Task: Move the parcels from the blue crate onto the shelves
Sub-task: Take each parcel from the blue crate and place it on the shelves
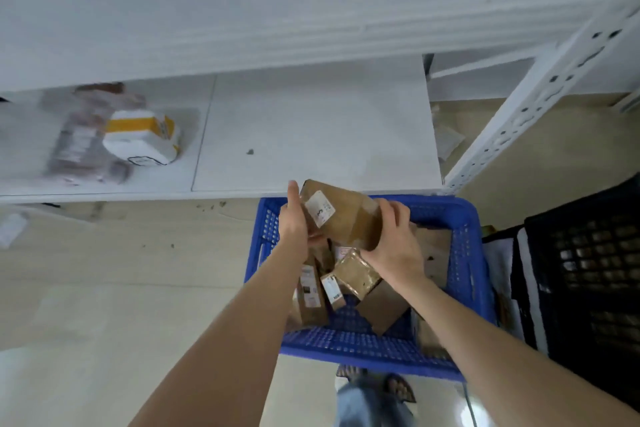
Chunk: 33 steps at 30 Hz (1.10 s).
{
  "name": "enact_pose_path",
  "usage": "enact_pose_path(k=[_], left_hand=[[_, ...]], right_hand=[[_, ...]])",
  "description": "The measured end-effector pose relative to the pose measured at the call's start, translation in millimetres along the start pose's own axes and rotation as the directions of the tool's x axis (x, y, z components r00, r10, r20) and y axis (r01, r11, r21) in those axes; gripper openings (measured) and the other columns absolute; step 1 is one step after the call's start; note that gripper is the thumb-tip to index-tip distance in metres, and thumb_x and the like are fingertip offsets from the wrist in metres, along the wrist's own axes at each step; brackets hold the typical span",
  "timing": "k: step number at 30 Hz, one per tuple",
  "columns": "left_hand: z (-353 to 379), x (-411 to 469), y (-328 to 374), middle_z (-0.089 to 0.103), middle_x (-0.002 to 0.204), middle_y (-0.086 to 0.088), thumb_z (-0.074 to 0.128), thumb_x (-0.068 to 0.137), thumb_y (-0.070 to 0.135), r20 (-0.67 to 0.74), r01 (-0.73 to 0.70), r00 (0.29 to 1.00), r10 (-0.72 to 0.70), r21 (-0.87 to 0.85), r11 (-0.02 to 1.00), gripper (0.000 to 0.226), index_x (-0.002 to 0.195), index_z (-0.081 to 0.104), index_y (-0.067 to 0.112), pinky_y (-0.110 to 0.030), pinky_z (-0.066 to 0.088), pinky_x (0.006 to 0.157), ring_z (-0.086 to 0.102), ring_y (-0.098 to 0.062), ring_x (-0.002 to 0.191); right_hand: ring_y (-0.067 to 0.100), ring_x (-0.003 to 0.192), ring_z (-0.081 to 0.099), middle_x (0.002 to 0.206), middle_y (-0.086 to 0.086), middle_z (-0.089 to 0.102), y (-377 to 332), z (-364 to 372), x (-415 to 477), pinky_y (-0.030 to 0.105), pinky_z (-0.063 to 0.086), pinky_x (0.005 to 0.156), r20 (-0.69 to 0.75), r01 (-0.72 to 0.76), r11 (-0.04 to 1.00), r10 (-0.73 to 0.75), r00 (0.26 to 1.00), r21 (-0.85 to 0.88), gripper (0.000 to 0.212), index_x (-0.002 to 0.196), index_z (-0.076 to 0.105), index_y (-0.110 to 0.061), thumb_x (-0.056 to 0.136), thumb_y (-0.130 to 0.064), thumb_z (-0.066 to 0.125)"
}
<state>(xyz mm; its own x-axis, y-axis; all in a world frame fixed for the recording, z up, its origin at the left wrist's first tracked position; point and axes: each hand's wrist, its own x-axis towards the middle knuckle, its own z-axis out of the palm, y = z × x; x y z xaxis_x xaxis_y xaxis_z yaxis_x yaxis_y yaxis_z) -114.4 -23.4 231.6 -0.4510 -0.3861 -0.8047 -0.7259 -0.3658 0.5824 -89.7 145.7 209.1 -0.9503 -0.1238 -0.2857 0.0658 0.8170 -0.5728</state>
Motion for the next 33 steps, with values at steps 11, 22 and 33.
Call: enact_pose_path(k=[11, 22, 33], left_hand=[[-97.4, -145.2, 103.9, 0.064, 0.084, -0.013, 0.059, 0.085, 0.032, 0.116, -0.087, 0.990, 0.078, 0.077, 0.993, 0.026, 0.100, 0.060, 0.011, -0.048, 0.057, 0.076, 0.064, -0.028, 0.077], [-147.8, -233.2, 121.0, 0.068, 0.080, -0.007, 0.062, 0.069, 0.022, 0.359, -0.240, 0.921, 0.153, 0.211, 0.948, 0.032, 0.099, 0.064, 0.010, -0.027, 0.052, 0.055, 0.065, -0.018, 0.064], [-197.0, -256.0, 169.8, 0.066, 0.095, 0.007, 0.075, 0.080, 0.019, 0.349, -0.512, 0.858, 0.376, 0.550, 0.659, 0.038, 0.116, 0.062, 0.021, -0.013, 0.049, 0.066, 0.062, -0.008, 0.079]], right_hand=[[0.030, 0.119, 0.052, 0.156, 0.008, 0.010, -121.7, -105.8, -54.8, 0.041, 0.055, 0.085, -0.038, 0.156, 0.988, -0.156, 0.987, 0.016, 0.086, 0.149, 0.011, -0.029, 0.085, -0.020, 0.067], [0.033, 0.103, 0.061, 0.112, 0.015, 0.062, -173.0, -168.9, -87.0, 0.047, 0.053, 0.085, 0.664, -0.655, 0.271, 0.071, 0.744, 0.705, 0.055, 0.113, 0.056, -0.017, 0.071, -0.045, 0.078], [0.030, 0.139, 0.032, 0.153, 0.008, 0.026, -233.5, -186.3, -97.6, 0.047, 0.032, 0.108, 0.005, -0.217, 0.717, 0.286, 0.958, 0.662, 0.115, 0.151, 0.016, -0.016, 0.064, -0.044, 0.085]])
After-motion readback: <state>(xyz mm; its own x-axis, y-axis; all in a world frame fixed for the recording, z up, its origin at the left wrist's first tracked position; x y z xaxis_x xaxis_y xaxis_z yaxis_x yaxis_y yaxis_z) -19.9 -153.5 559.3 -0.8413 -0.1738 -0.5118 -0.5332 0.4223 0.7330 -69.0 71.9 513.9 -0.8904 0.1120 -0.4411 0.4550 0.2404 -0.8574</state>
